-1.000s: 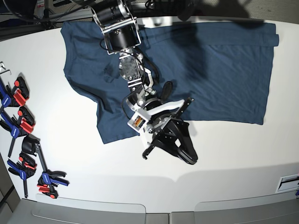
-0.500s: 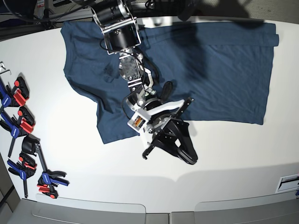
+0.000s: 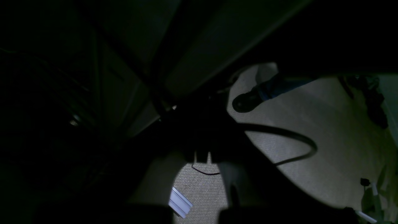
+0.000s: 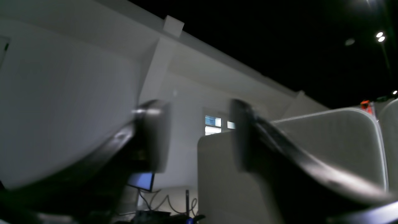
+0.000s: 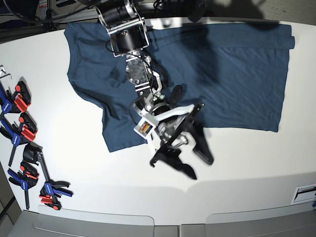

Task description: Fold the T-shirt properly

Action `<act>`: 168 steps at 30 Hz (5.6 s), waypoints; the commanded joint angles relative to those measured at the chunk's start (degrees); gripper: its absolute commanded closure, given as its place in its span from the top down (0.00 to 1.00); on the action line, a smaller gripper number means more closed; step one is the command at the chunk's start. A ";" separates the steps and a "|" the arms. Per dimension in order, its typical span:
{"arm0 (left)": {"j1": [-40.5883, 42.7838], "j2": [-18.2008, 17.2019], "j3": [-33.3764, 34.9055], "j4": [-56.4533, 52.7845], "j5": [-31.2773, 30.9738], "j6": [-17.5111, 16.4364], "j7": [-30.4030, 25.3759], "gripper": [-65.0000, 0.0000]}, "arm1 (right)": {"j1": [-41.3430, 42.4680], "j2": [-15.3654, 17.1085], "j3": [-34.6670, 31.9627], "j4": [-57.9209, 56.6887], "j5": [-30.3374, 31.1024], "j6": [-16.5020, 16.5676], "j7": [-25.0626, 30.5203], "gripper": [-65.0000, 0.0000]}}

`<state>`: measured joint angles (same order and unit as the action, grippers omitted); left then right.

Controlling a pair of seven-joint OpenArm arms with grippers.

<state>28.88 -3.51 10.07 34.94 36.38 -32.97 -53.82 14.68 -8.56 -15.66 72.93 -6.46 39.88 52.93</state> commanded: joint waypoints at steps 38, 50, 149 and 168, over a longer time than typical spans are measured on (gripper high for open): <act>0.48 1.46 0.48 0.66 -0.42 -2.16 -7.61 0.00 | 1.16 -0.44 -0.11 1.05 0.50 0.12 -8.37 0.00; 0.48 1.46 0.48 0.66 -0.42 -2.16 -7.61 0.00 | 1.36 -0.44 -0.11 1.05 0.61 0.12 -8.44 0.00; 0.50 1.44 0.48 0.66 -0.39 -2.16 -8.02 0.00 | -54.71 -0.44 44.59 26.91 27.67 0.12 -16.15 0.00; 0.50 1.44 0.48 0.66 -0.39 -2.16 -8.02 0.00 | -83.97 -0.44 44.57 28.37 25.27 0.12 -6.43 0.00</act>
<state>28.91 -3.51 10.07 34.85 36.51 -32.97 -54.06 -68.07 -9.04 28.62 100.44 18.11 39.48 44.99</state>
